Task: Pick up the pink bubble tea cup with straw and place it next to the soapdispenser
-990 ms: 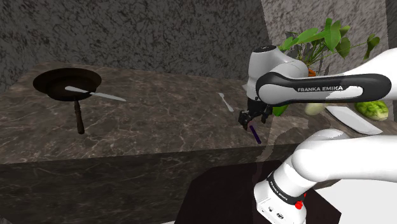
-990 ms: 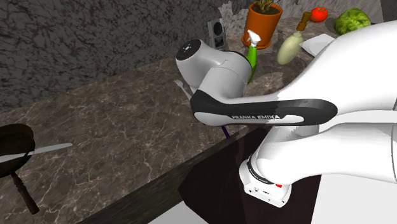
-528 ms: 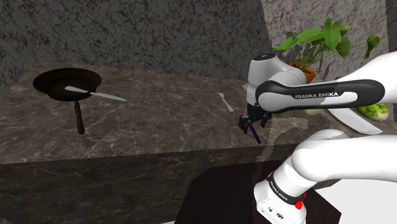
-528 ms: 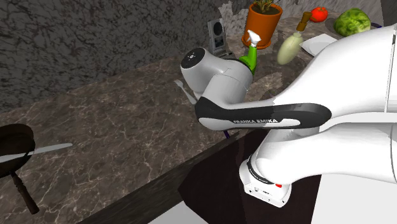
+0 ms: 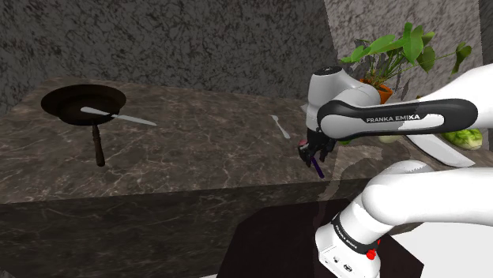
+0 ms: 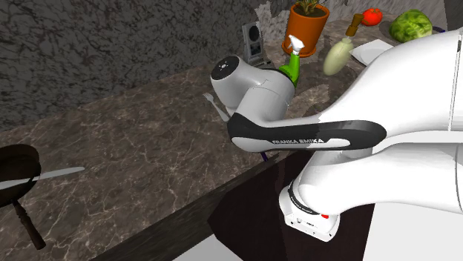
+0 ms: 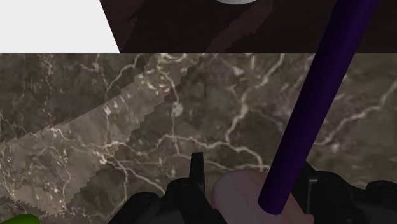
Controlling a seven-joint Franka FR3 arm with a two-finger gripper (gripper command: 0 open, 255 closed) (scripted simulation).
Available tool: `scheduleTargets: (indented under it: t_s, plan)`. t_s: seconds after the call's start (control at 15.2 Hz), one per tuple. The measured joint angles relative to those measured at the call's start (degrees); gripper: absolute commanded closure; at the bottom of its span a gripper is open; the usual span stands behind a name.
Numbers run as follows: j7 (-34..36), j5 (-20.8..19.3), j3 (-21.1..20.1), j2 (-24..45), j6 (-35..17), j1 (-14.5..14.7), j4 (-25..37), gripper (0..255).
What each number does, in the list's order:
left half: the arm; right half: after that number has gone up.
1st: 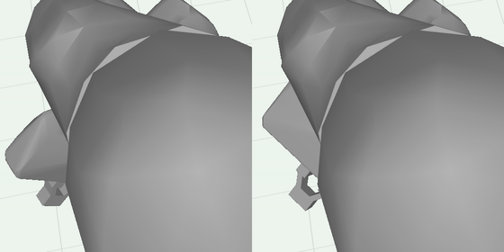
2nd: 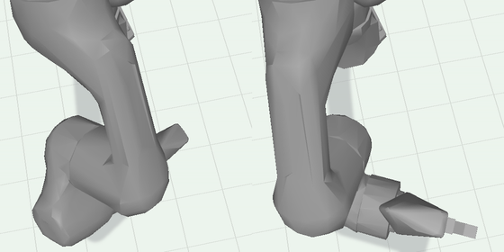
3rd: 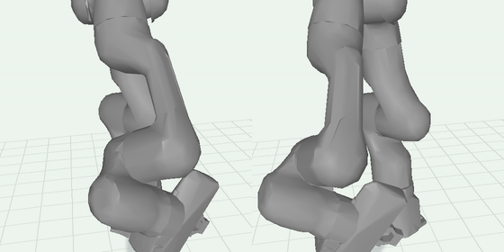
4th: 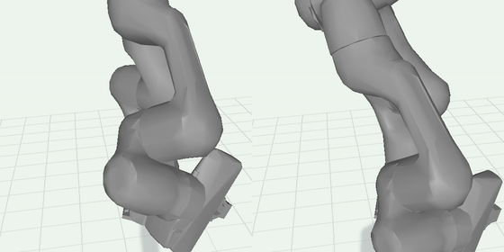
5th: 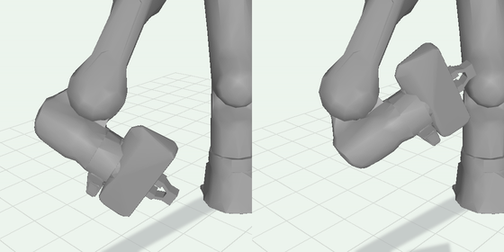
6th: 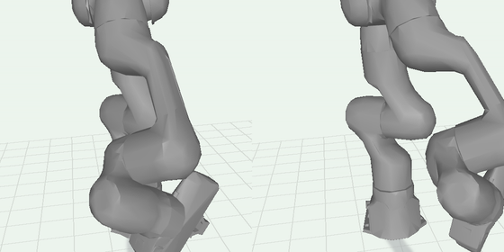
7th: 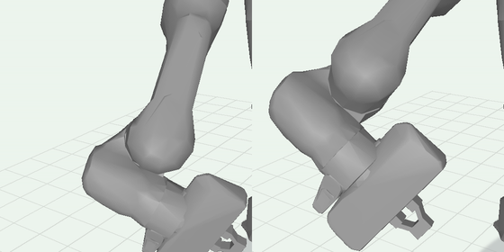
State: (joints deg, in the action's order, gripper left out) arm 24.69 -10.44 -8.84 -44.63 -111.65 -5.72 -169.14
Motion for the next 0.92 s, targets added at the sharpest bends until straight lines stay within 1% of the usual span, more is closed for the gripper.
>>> scheduleTargets:
  t_s: [0.4,0.92]
  plan:
    - [0.0,0.0,0.0,0.0,0.0,0.0,0.0,255]
    - [-1.6,0.4,0.4,-3.2,6.8,0.3,3.8,255]
